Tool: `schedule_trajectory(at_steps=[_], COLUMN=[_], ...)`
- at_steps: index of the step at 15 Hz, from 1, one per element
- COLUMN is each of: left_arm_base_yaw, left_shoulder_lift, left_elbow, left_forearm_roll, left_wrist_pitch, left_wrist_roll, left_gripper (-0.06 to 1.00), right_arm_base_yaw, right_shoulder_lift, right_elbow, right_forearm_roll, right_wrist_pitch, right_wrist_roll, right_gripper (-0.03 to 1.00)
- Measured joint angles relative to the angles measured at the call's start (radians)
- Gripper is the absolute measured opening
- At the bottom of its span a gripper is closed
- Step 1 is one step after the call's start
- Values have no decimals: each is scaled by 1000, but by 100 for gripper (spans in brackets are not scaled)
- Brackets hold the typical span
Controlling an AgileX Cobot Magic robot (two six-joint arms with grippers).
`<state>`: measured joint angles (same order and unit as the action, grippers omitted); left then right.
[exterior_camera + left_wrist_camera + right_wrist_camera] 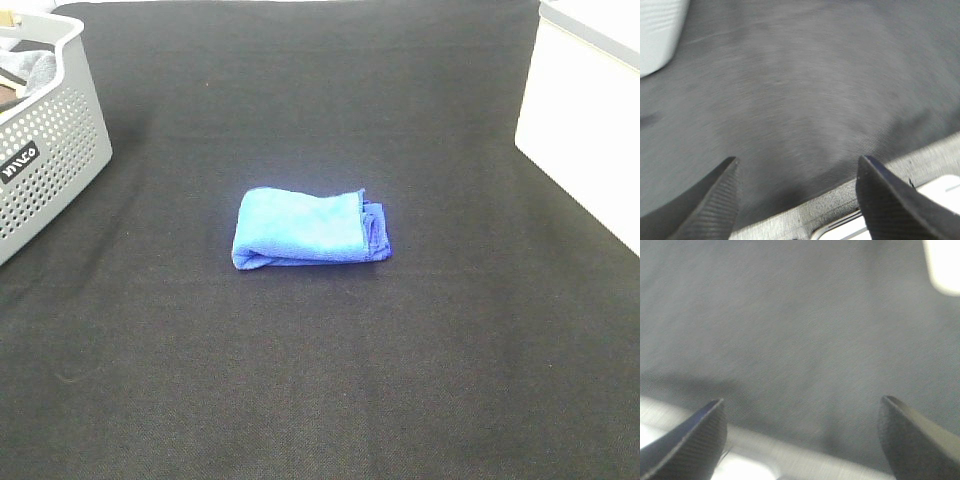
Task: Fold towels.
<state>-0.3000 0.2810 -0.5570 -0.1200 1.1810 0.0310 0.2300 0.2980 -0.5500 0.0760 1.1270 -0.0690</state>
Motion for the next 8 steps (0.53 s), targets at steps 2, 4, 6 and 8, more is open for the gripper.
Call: schedule_trajectory(at_steps=[2, 4, 6, 8], left_arm_base_yaw=[0, 0, 0, 0], left_shoulder_lift=[-12, -13, -13, -13], left_elbow=[20, 49, 50, 50], left_forearm_roll=[-57, -91, -95, -98], left_wrist_pitch=[-57, -101, -110, -115], left_wrist_roll=[89, 134, 144, 144], left_gripper=[63, 63, 63, 63], right_arm_base_yaw=[0, 0, 0, 0], right_shoulder_lift=[-80, -105, -110, -110], right_elbow=[38, 41, 41, 41], right_forearm_roll=[-2, -2, -2, -2], right_wrist_pitch=[-43, -55, -57, -57], right_wrist_roll=[-1, -2, -3, -4], right_gripper=[78, 78, 78, 78])
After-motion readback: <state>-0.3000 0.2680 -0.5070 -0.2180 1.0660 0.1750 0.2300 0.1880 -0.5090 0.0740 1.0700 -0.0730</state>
